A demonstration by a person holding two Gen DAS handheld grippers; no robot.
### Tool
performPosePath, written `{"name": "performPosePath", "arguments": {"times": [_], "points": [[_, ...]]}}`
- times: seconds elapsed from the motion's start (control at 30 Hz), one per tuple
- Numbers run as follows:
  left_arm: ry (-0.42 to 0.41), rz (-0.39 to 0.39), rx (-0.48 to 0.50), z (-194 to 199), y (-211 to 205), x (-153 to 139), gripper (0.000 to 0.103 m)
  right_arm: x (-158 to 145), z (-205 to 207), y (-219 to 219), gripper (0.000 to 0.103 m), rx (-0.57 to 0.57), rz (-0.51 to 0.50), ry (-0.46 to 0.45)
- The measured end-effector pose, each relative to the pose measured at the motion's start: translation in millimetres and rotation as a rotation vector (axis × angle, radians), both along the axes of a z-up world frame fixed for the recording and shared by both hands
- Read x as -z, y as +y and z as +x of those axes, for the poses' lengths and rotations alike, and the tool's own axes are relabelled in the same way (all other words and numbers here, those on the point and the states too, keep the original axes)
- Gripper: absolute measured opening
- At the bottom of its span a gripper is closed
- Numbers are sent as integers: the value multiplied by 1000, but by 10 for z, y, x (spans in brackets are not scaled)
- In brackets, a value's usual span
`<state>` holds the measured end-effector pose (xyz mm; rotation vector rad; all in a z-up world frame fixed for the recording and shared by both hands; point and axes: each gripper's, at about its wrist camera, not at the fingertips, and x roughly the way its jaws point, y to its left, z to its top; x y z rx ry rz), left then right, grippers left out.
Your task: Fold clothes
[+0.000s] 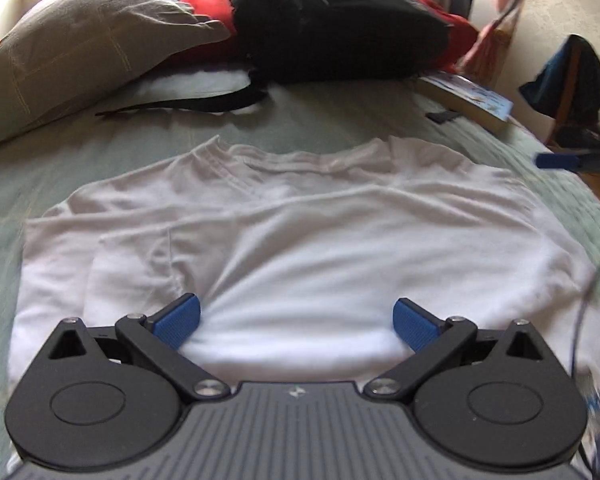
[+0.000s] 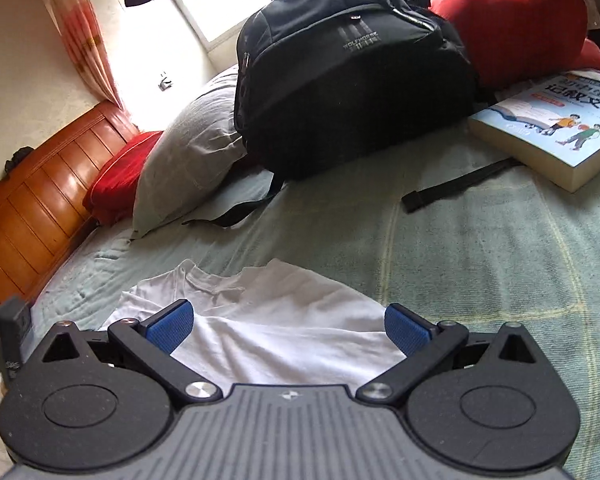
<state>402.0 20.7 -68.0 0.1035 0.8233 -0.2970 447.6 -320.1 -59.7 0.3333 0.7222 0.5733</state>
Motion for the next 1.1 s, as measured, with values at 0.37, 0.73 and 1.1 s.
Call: {"name": "performPosePath", "arguments": {"times": [0.37, 0.73, 1.1], "points": [[47, -18, -81, -11, 276, 85, 102, 142, 49, 304, 103, -200, 39, 159], [52, -103, -97, -51, 88, -199, 102, 144, 72, 26, 103, -88, 32, 235], [127, -34, 162, -93, -918, 130, 102, 129, -5, -60, 103, -238, -74, 324]]}}
